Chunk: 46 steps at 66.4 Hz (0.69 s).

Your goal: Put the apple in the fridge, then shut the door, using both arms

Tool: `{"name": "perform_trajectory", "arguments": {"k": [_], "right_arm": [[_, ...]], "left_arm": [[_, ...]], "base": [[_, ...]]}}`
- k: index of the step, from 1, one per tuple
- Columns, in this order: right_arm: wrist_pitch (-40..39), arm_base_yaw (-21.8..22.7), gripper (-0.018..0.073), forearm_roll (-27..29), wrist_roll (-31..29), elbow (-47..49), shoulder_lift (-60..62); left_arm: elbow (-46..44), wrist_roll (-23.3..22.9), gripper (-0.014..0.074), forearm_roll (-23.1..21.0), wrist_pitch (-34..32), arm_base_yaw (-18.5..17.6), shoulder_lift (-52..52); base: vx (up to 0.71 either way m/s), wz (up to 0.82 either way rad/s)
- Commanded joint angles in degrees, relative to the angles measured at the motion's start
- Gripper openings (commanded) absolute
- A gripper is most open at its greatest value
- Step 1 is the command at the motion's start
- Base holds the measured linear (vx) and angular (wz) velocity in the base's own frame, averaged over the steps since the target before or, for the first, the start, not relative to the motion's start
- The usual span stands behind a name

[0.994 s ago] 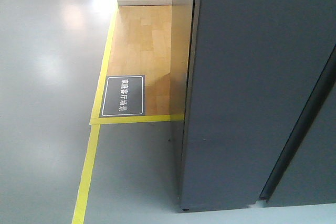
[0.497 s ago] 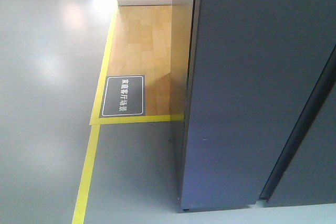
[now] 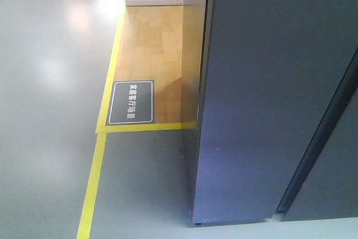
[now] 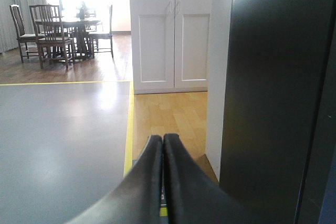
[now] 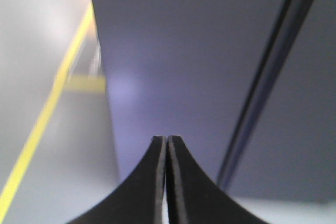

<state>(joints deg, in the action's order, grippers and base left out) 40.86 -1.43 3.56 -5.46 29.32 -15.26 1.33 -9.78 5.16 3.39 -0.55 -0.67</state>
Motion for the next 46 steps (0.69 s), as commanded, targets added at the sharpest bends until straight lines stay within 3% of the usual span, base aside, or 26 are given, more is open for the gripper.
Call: {"name": "perform_trajectory", "arguments": {"k": [1,11,22,26,30,46], "right_arm": [[-17.8,0.2,-0.0003,-0.3,-0.7,-4.1,0.7],[-36.2,0.2,-0.0003,-0.2,-0.6,-16.0,5.2],[-48.2,0.2,-0.0003,0.3,-0.3,-28.2,11.8],[-50.1,0.2,-0.0003,0.4,0.2,-31.1,14.4],[-45.3,0.1,-0.0003,0.6,0.2,-30.7,16.9],[-44.6,-2.5,-0.0003,1.4,-0.4,-30.8,16.7]], "left_arm": [[-1.0,0.0,-0.0006,-0.1,-3.8,0.0,-0.9],[-1.0,0.0,-0.0006,-0.1,-3.8,0.0,-0.9],[-1.0,0.0,-0.0006,-0.1,-3.8,0.0,-0.9],[-1.0,0.0,-0.0006,-0.1,-3.8,0.0,-0.9],[-1.0,0.0,-0.0006,-0.1,-3.7,0.0,-0.9],[-1.0,0.0,-0.0006,-0.1,-3.7,0.0,-0.8]], "base": [[0.00,0.00],[0.00,0.00],[0.00,0.00],[0.00,0.00],[0.00,0.00],[0.00,0.00]]}}
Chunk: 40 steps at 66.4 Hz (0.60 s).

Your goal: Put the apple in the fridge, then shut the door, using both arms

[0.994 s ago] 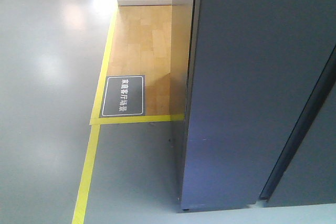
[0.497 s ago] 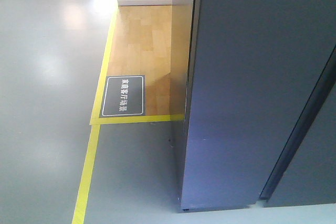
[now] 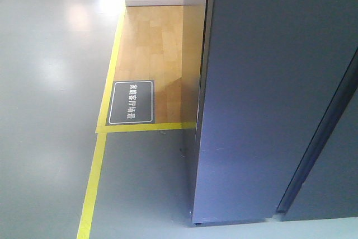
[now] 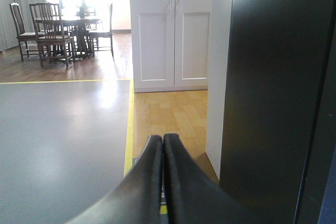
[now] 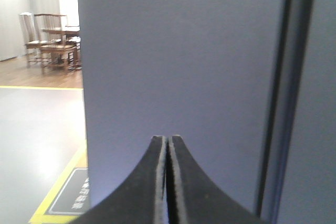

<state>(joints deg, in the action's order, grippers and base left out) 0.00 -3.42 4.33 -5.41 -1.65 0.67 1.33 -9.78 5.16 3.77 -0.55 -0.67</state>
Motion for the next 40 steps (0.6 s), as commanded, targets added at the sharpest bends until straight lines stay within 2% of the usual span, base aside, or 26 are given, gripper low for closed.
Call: {"name": "perform_trajectory", "arguments": {"k": [1,24,35,40], "right_arm": [[-3.7,-0.6,-0.0003,0.7,-0.5,0.2,0.7],[-3.5,-0.6,-0.0003,0.7,0.0,0.2,0.6],[-3.3,-0.5,-0.0003,-4.8,4.6,0.2,0.6],[-3.3,-0.5,-0.0003,-5.2,5.4,0.2,0.6]], "left_arm": [[-1.0,0.0,-0.0006,-0.1,-4.1,0.0,-0.8],[-1.0,0.0,-0.0006,-0.1,-4.1,0.0,-0.8],[-1.0,0.0,-0.0006,-0.1,-4.1,0.0,-0.8],[-1.0,0.0,-0.0006,-0.1,-4.1,0.0,-0.8]], "base": [[0.00,0.00],[0.00,0.00],[0.00,0.00],[0.00,0.00]]}}
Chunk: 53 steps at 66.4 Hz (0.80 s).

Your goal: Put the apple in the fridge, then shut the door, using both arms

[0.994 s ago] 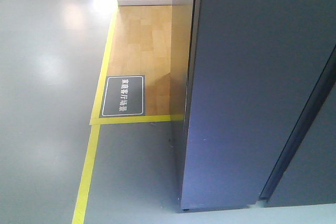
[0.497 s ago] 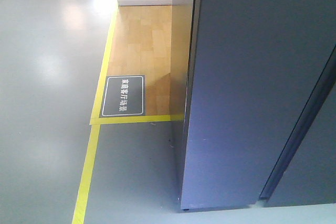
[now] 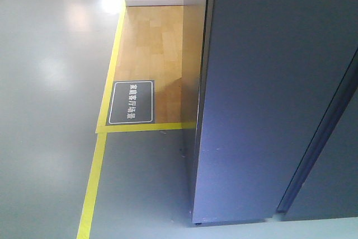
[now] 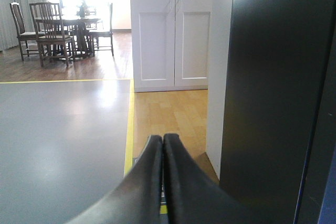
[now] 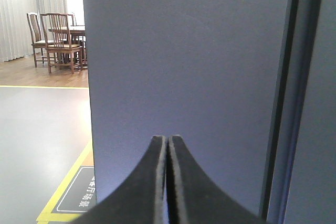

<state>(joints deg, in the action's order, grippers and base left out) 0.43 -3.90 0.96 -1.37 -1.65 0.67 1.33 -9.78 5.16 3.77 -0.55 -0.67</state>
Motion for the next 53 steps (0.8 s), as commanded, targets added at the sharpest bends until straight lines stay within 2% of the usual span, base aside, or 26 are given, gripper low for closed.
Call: {"name": "perform_trajectory", "arguments": {"k": [1,16,32,53], "right_arm": [[-3.8,0.0,-0.0003,-1.8,1.4,0.2,0.6],[-3.8,0.0,-0.0003,-2.2,1.4,0.2,0.6],[-3.8,0.0,-0.0003,-7.7,6.0,0.2,0.6],[-3.7,0.0,-0.0003,-7.8,5.9,0.2,0.6]], "left_arm": [[-1.0,0.0,-0.0006,-0.1,-4.1,0.0,-0.8],[-1.0,0.0,-0.0006,-0.1,-4.1,0.0,-0.8],[-1.0,0.0,-0.0006,-0.1,-4.1,0.0,-0.8],[-1.0,0.0,-0.0006,-0.1,-4.1,0.0,-0.8]], "base": [[0.00,0.00],[0.00,0.00],[0.00,0.00],[0.00,0.00]]}}
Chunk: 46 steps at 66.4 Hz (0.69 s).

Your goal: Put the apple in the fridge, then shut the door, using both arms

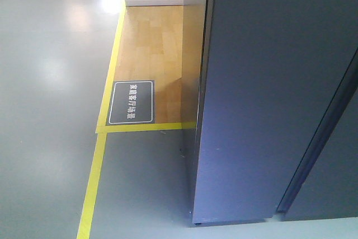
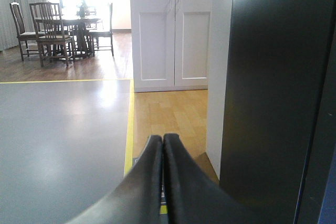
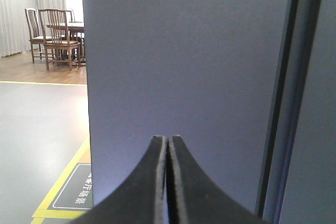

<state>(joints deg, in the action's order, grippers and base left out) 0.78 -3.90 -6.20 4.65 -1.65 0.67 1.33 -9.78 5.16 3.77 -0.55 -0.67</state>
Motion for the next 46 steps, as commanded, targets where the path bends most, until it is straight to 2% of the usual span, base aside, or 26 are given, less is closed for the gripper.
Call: {"name": "perform_trajectory", "arguments": {"k": [1,46], "right_arm": [[-4.1,0.0,-0.0003,-0.6,-0.1,0.2,0.6],[-4.1,0.0,-0.0003,-0.6,-0.1,0.2,0.6]], "left_arm": [[-1.0,0.0,-0.0006,-0.1,-4.1,0.0,-0.8],[-1.0,0.0,-0.0006,-0.1,-3.8,0.1,-1.1]], "base": [[0.00,0.00],[0.00,0.00]]}}
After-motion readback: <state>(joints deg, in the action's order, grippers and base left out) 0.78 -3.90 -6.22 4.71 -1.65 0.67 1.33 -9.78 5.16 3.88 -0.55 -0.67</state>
